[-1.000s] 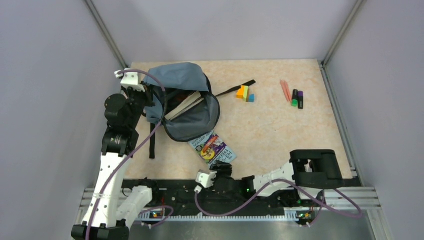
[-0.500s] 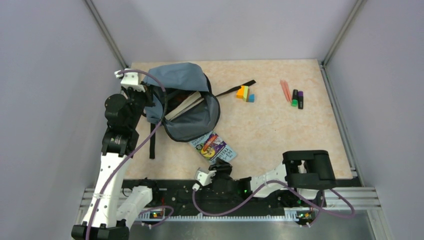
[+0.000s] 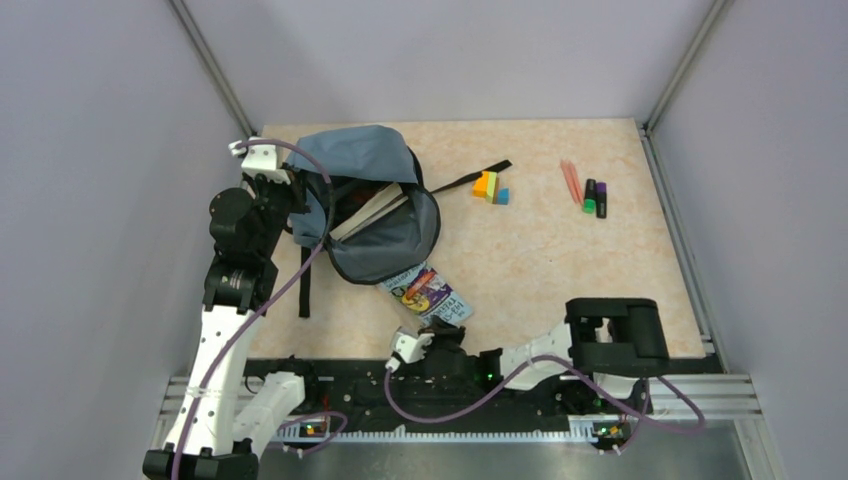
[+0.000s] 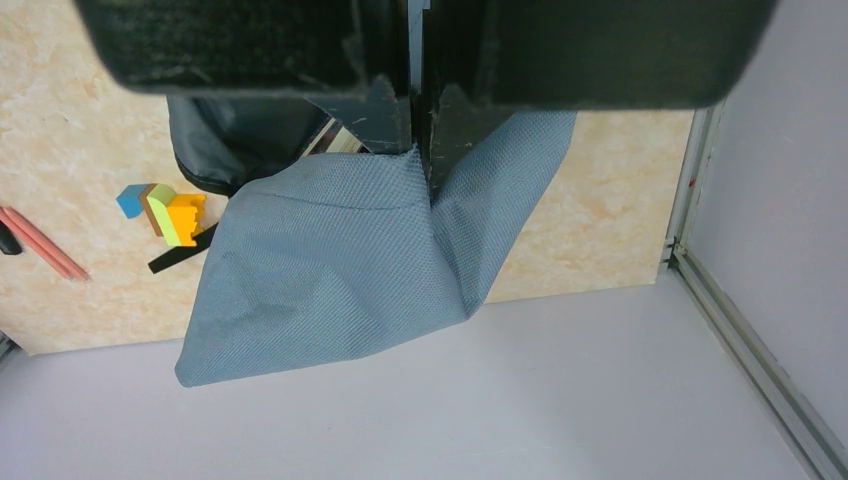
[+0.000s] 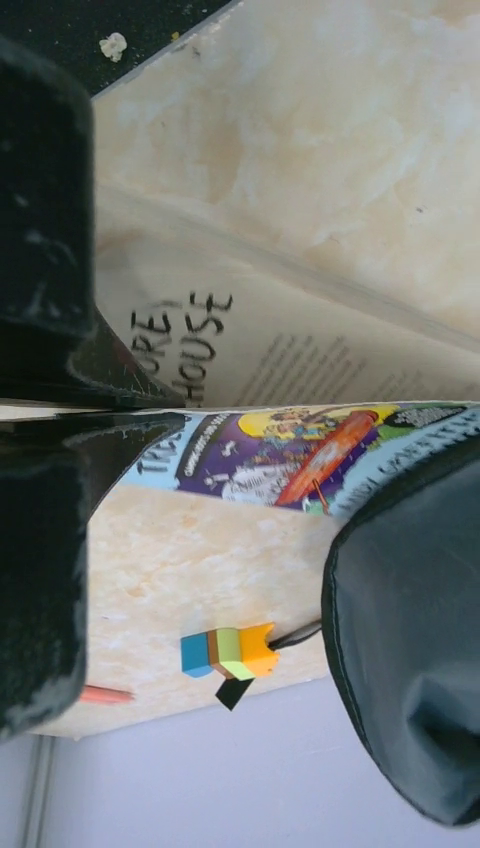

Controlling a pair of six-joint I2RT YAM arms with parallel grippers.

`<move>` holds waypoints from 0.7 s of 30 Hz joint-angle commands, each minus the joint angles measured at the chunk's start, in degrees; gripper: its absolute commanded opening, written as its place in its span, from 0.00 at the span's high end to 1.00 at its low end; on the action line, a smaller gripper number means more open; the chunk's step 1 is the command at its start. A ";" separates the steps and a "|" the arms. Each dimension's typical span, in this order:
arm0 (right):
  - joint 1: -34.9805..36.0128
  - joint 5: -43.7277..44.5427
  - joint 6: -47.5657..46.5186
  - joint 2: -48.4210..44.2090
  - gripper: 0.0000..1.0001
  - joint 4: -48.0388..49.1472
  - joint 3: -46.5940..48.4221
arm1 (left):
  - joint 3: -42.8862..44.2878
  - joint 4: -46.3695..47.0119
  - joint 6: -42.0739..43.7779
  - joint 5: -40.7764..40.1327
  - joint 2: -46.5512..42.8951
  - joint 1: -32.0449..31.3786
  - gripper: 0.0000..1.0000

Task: Pack the student bag
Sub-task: Pick up the book from the center of the board.

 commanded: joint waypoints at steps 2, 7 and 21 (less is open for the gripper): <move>-0.35 1.37 -0.08 -10.96 1.00 -0.38 1.99 | 0.21 5.10 -0.33 -1.30 -1.93 -0.04 1.00; -0.45 1.45 0.98 -21.78 1.00 -7.11 2.80 | 0.29 5.16 -0.24 -1.26 -1.93 -0.04 1.00; -2.80 0.39 2.09 -29.36 1.00 -17.18 10.92 | 0.48 4.90 0.16 0.69 -1.49 -0.04 1.00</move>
